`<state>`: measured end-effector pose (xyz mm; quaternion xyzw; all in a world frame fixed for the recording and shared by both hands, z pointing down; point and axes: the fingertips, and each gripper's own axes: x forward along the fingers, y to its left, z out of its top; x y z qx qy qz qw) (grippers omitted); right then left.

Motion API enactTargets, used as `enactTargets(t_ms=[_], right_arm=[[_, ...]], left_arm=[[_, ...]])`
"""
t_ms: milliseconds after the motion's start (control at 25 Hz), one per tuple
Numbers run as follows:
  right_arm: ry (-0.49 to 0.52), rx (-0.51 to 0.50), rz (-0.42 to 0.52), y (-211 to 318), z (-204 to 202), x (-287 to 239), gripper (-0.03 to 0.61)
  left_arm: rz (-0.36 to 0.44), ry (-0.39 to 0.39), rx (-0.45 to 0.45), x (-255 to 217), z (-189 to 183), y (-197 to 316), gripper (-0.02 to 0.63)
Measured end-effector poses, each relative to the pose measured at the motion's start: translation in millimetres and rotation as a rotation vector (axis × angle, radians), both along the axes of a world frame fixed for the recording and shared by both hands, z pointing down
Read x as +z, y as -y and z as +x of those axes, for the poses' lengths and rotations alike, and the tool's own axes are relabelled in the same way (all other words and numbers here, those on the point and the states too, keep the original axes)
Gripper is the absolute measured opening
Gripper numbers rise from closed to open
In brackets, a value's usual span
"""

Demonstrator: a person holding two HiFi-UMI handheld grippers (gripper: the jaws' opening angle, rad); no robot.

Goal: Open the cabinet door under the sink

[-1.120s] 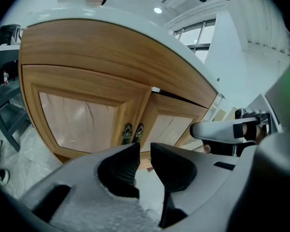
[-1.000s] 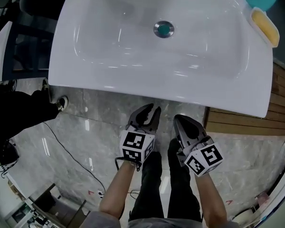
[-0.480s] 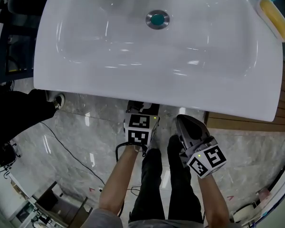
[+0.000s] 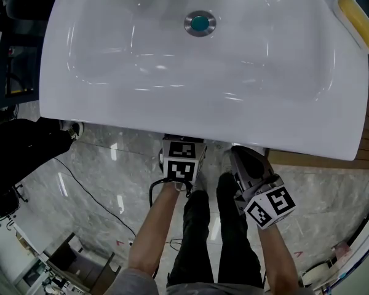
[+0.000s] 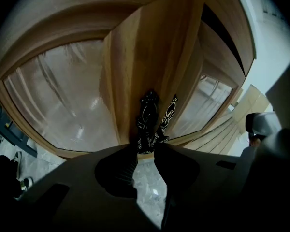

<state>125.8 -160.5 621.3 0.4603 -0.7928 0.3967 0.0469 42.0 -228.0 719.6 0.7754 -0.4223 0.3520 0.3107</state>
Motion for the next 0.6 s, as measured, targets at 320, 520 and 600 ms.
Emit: enactTargets(t_ms=[320, 520, 600], right_arm=[[0.004, 0.006, -0.018, -4.8, 2.8, 8.6, 0.009], [0.004, 0.000, -0.024, -9.0, 2.4, 10.8, 0.009], [0.003, -0.005, -0.024, -10.4, 1.2, 10.8, 0.009]], left_arm=[[0.008, 0.033, -0.002, 0.9, -0.6, 0.4, 0.104], [0.021, 0.023, 0.003, 0.6, -0.9, 0.2, 0.101], [0.026, 0.018, -0.008, 0.4, -1.2, 0.1, 0.101]])
